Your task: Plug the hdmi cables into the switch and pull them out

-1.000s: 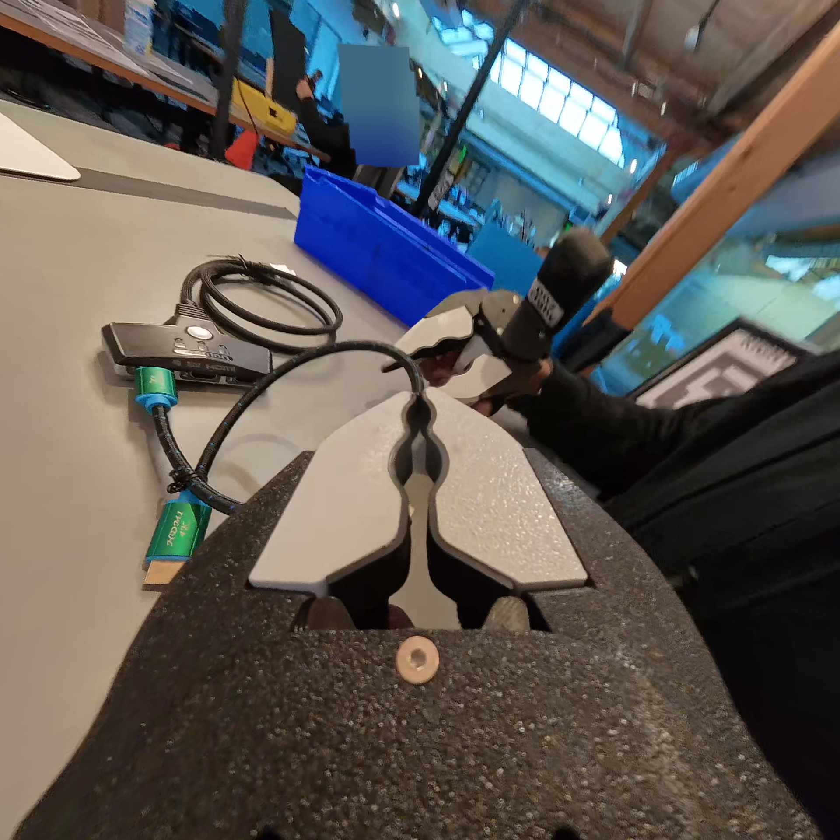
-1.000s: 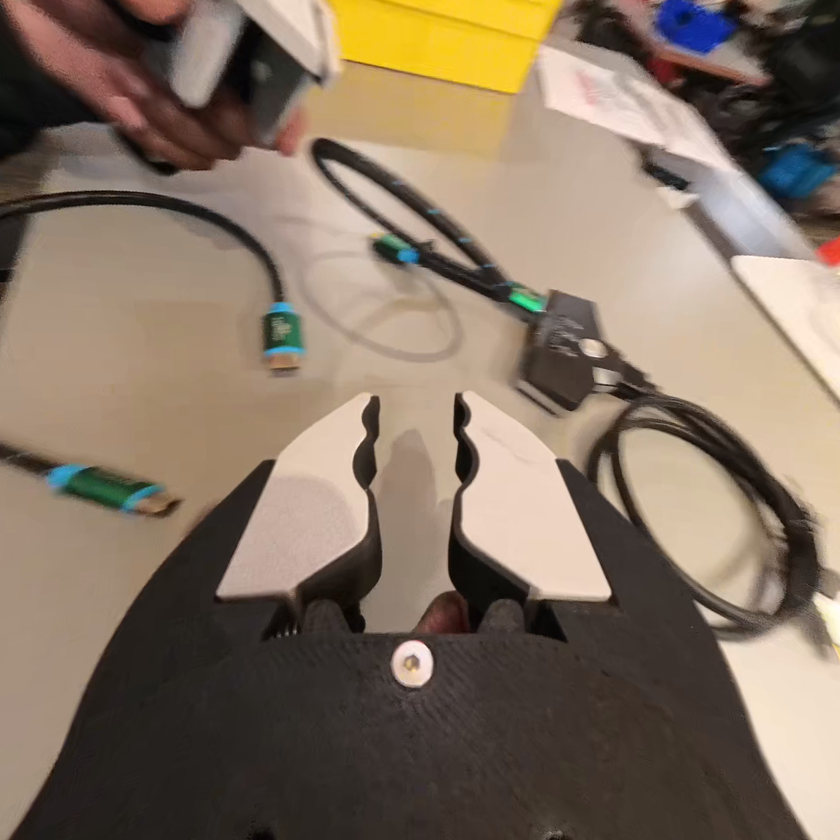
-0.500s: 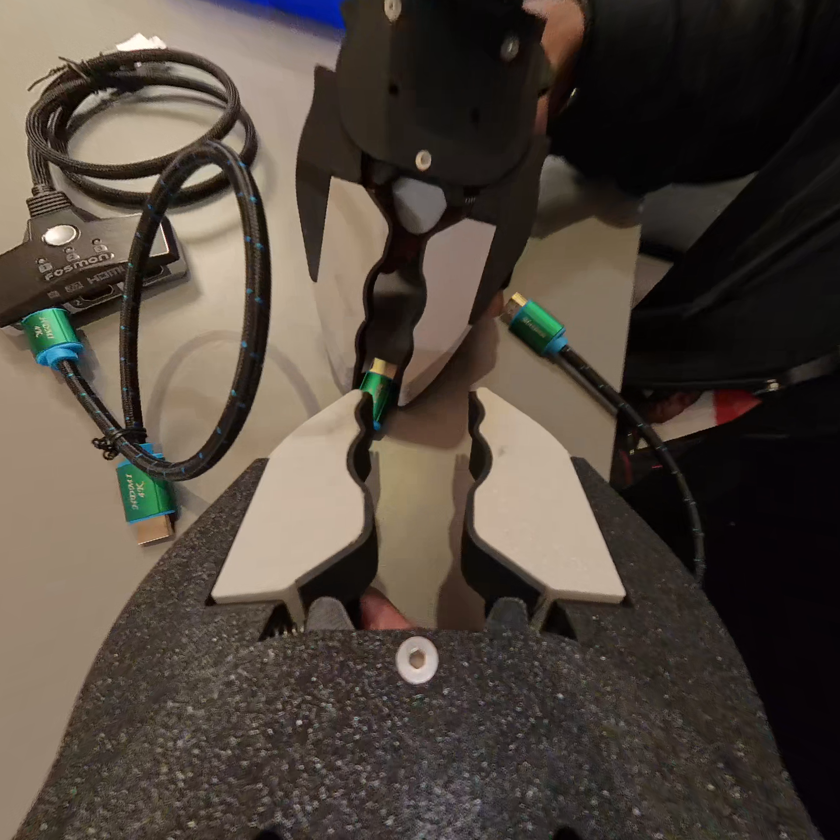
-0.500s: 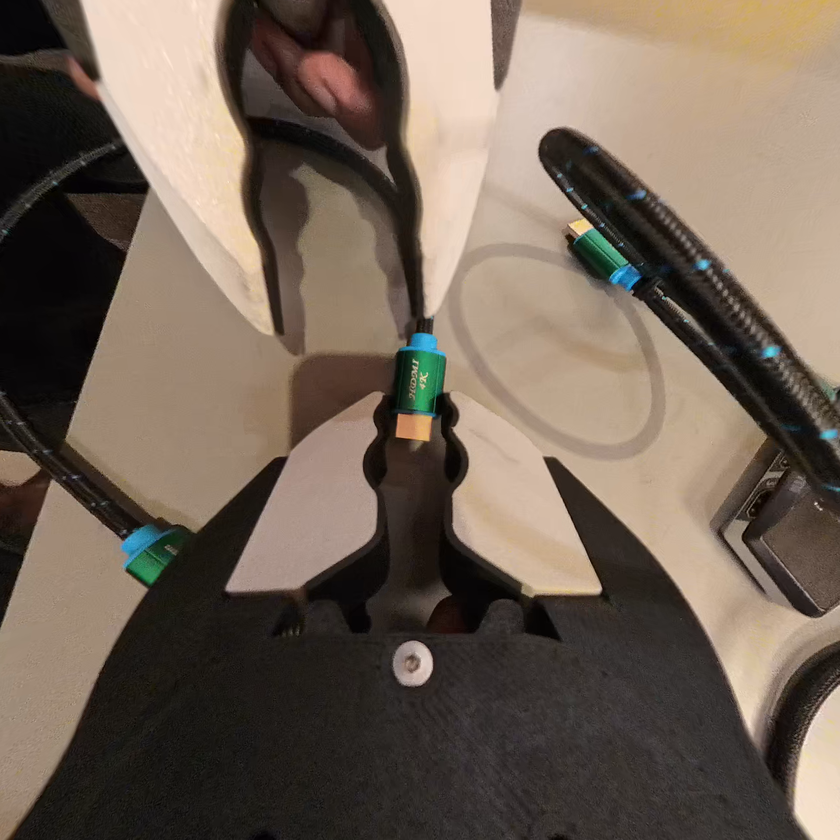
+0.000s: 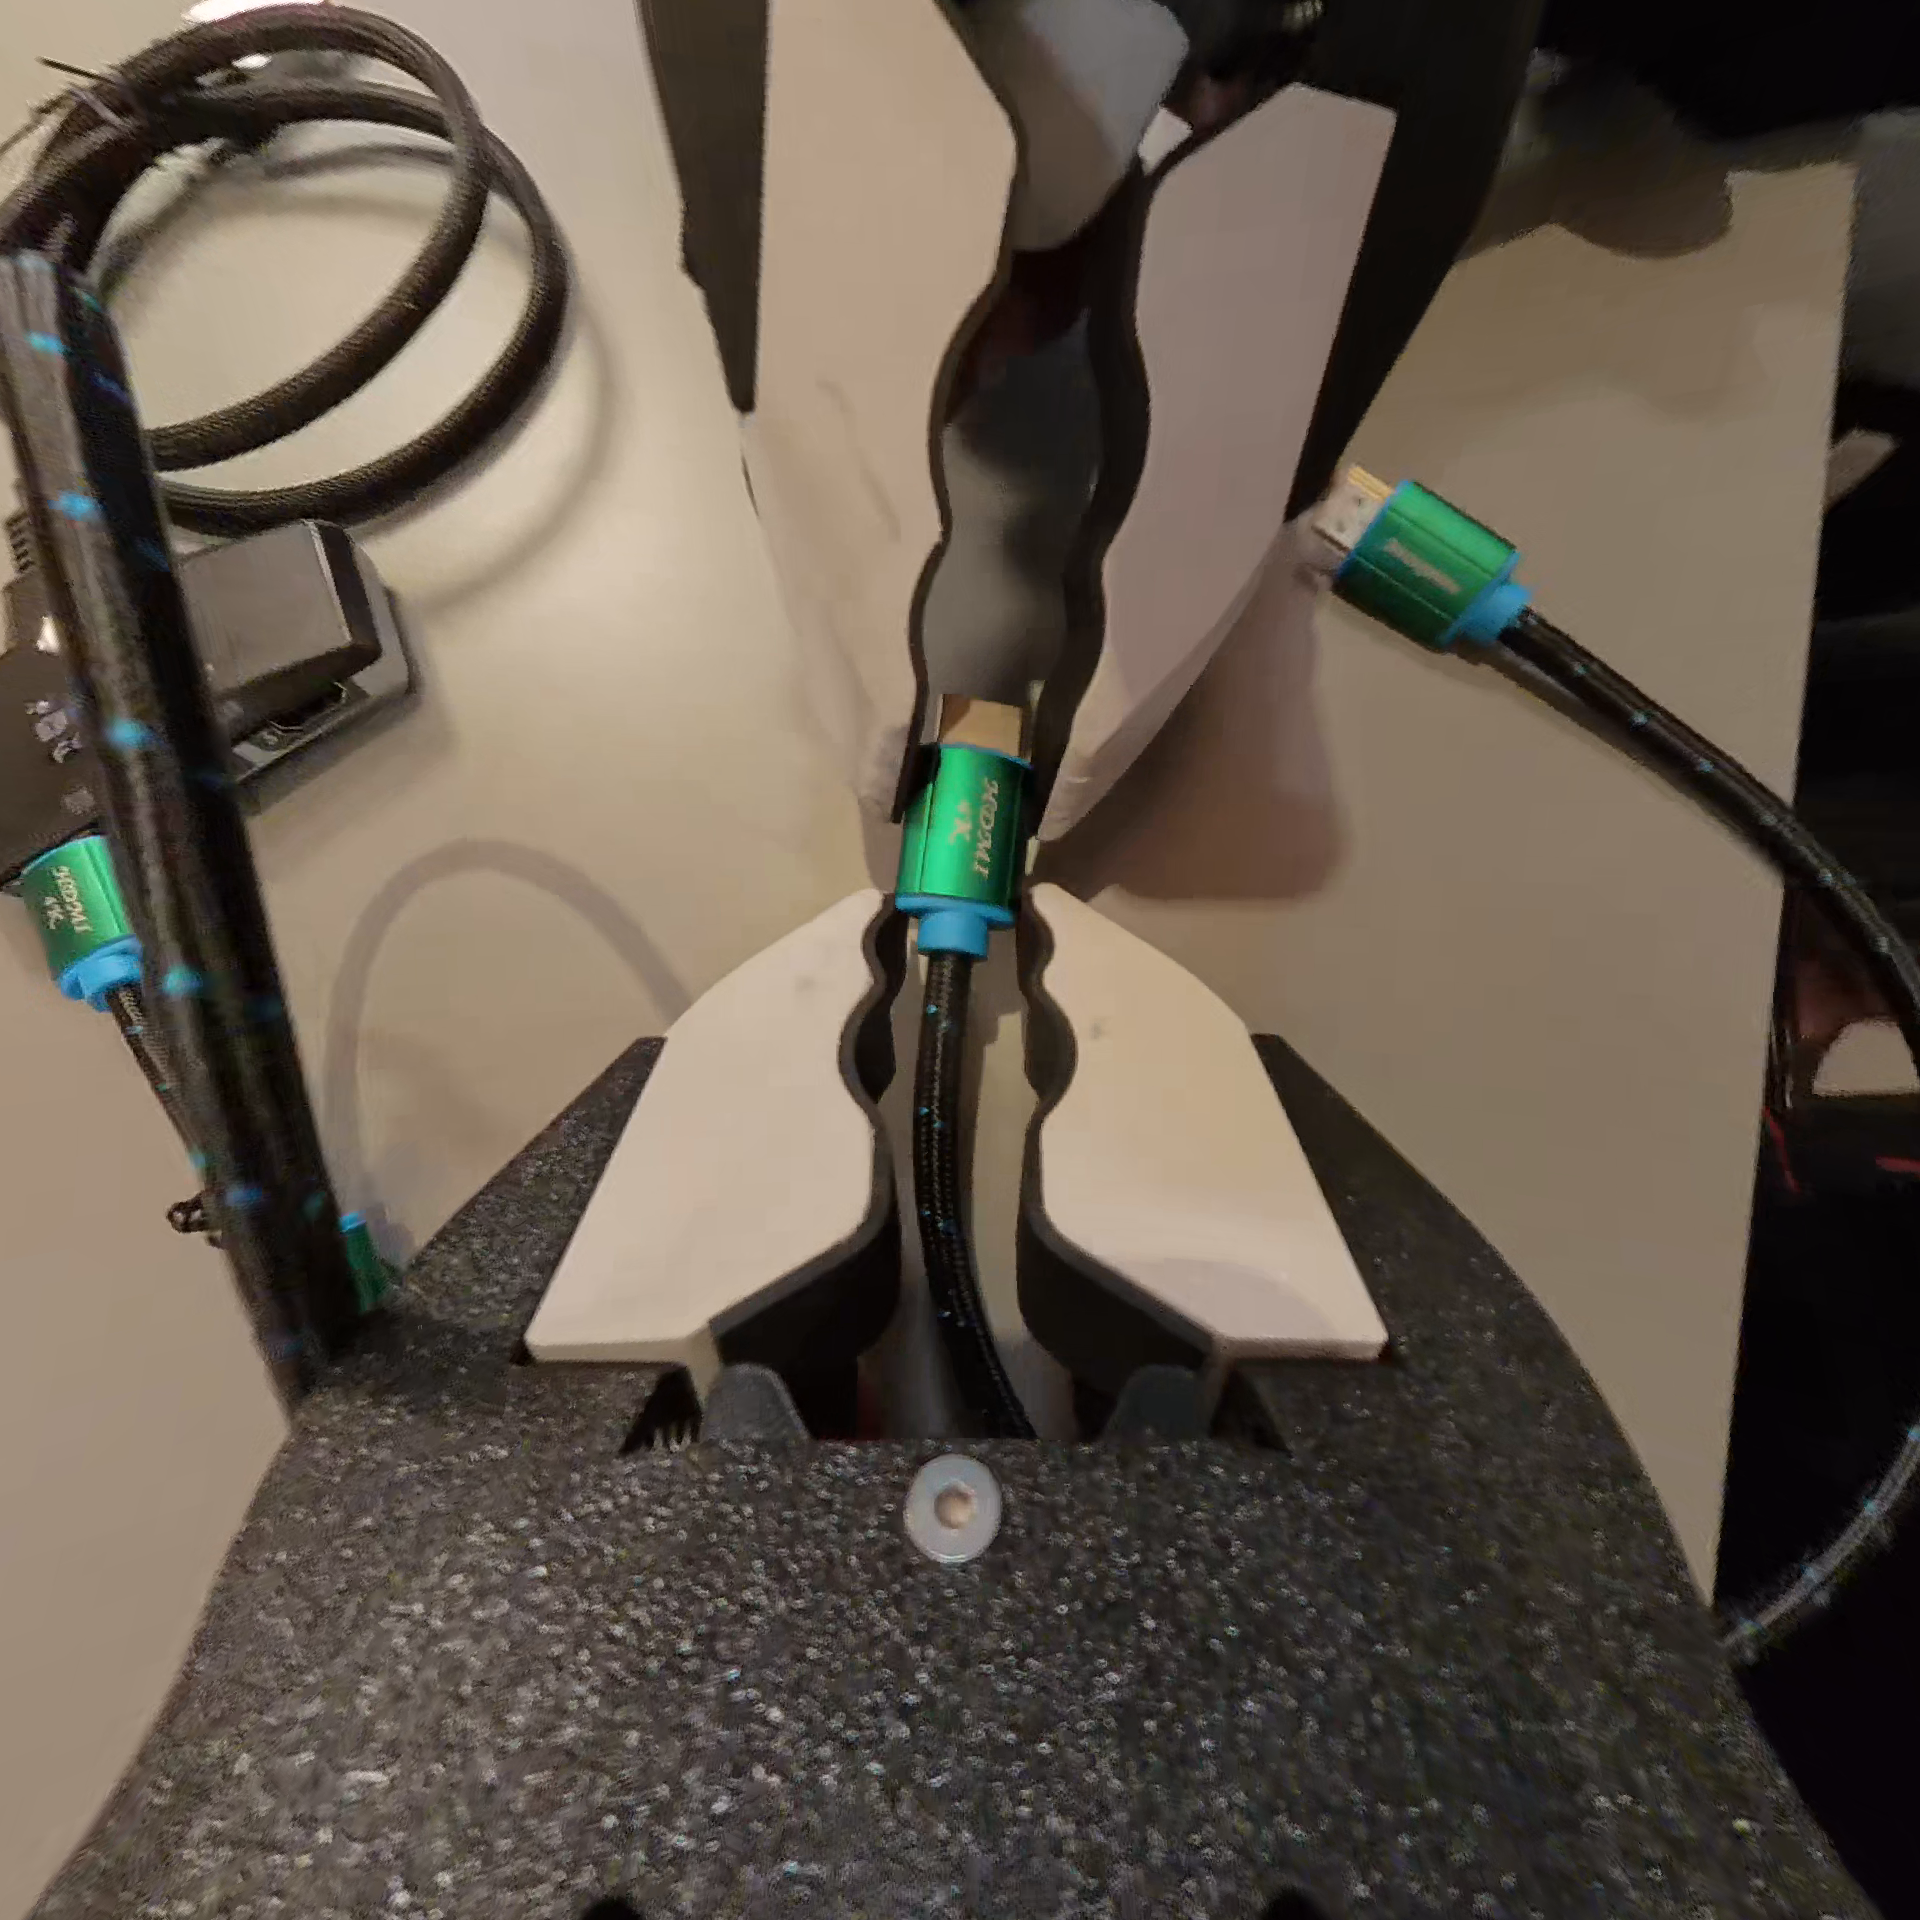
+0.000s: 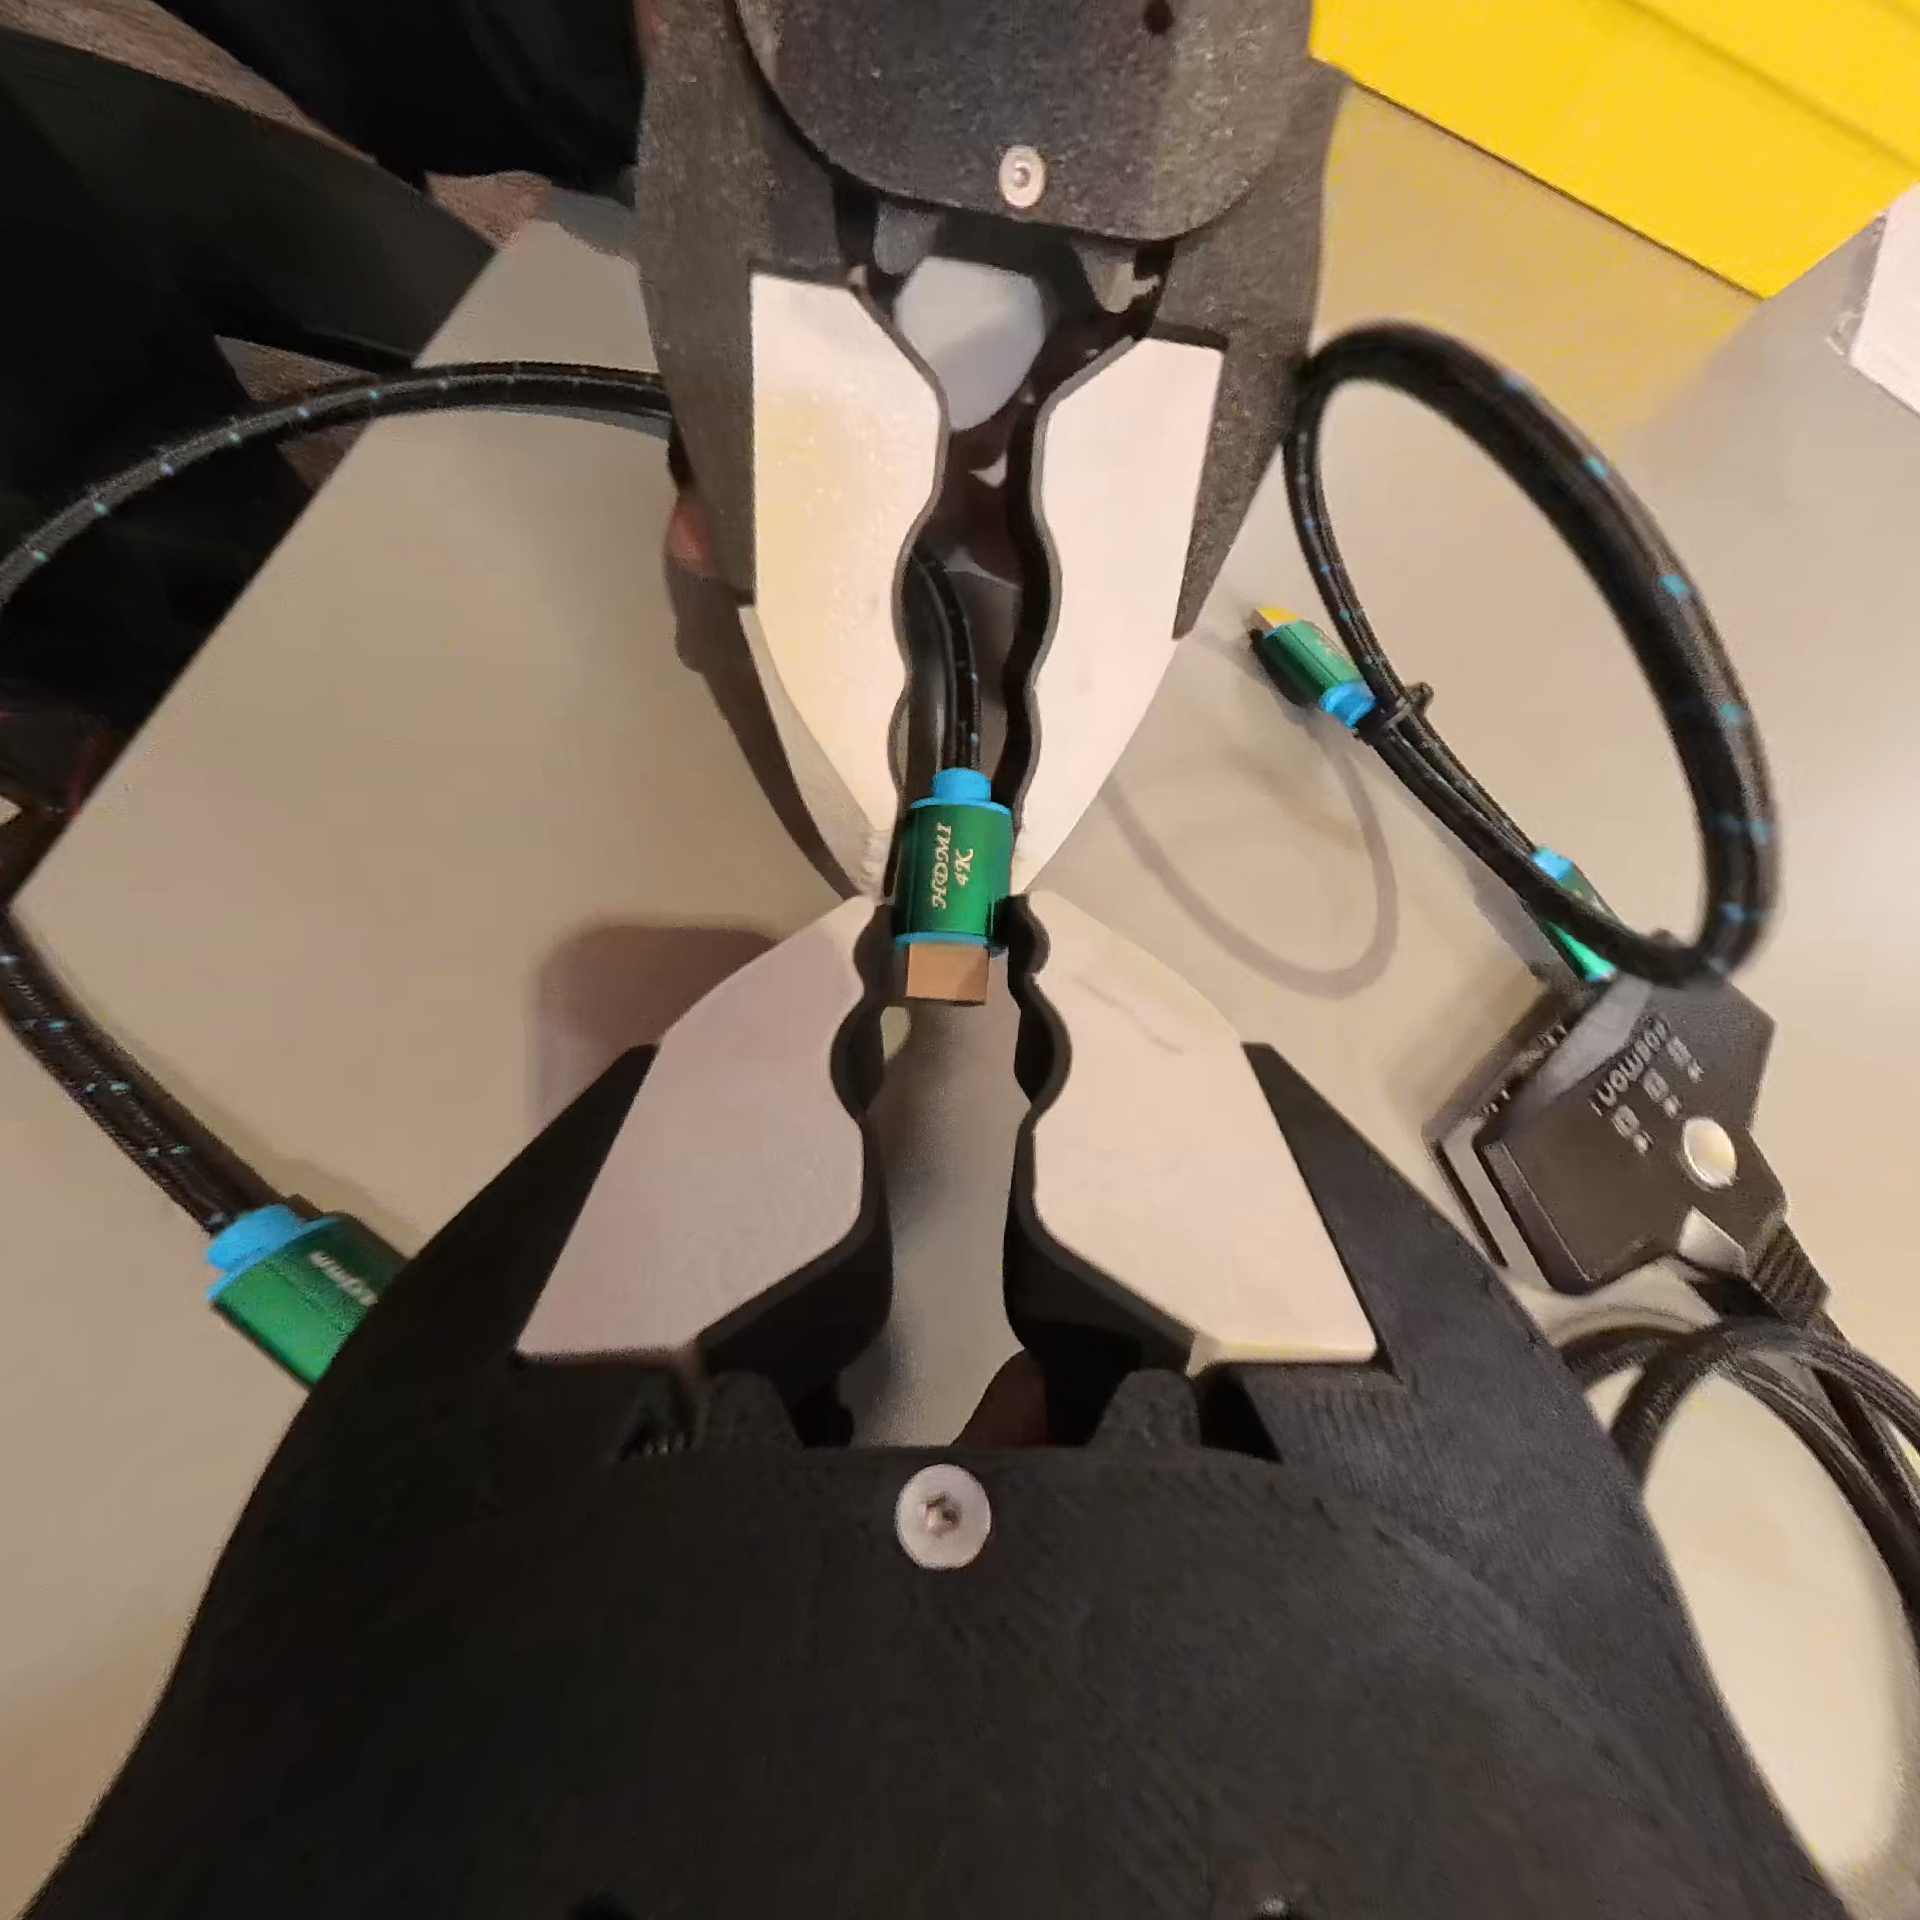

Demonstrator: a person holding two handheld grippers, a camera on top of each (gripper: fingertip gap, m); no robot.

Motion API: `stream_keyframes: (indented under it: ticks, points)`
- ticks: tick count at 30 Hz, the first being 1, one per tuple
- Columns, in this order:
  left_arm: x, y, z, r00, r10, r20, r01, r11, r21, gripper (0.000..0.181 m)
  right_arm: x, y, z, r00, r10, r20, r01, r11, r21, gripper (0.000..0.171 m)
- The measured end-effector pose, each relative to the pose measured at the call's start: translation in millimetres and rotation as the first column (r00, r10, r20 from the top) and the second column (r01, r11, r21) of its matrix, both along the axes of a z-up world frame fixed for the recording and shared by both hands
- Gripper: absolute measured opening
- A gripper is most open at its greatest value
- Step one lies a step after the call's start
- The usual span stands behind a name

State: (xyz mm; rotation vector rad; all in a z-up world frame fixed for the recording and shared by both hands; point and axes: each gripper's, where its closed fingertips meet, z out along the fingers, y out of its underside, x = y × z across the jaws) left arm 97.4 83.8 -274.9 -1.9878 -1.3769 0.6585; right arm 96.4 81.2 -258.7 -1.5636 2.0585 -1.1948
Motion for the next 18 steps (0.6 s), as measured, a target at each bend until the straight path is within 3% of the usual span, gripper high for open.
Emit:
stream_keyframes:
  ticks: [1,5,10,14,18]
  points:
    - [-4.4,-2.6,1.3,0.999,0.031,-0.015,-0.030,0.999,0.018,0.020,-4.5,-3.0,1.4,1.000,-0.018,0.005,0.018,1.000,-0.002,0.021]
    - [-14.5,-17.7,6.4,0.985,0.163,-0.048,-0.160,0.985,0.066,0.020,-24.6,-18.6,5.3,0.991,-0.133,0.029,0.133,0.991,0.012,0.020]
    - [-13.3,-38.7,6.4,0.959,0.281,-0.035,-0.277,0.956,0.097,0.020,-64.9,-47.2,5.3,0.949,-0.312,-0.032,0.312,0.950,-0.003,0.039]
    - [-7.7,-36.6,9.0,0.969,0.245,-0.039,-0.239,0.964,0.117,0.020,-83.3,-74.3,25.2,0.929,-0.365,-0.053,0.360,0.929,-0.085,0.042]
    - [0.4,-12.7,40.3,0.982,0.147,-0.116,-0.114,0.961,0.253,0.019,-71.5,-96.5,44.3,0.947,-0.320,0.005,0.318,0.939,-0.134,0.039]
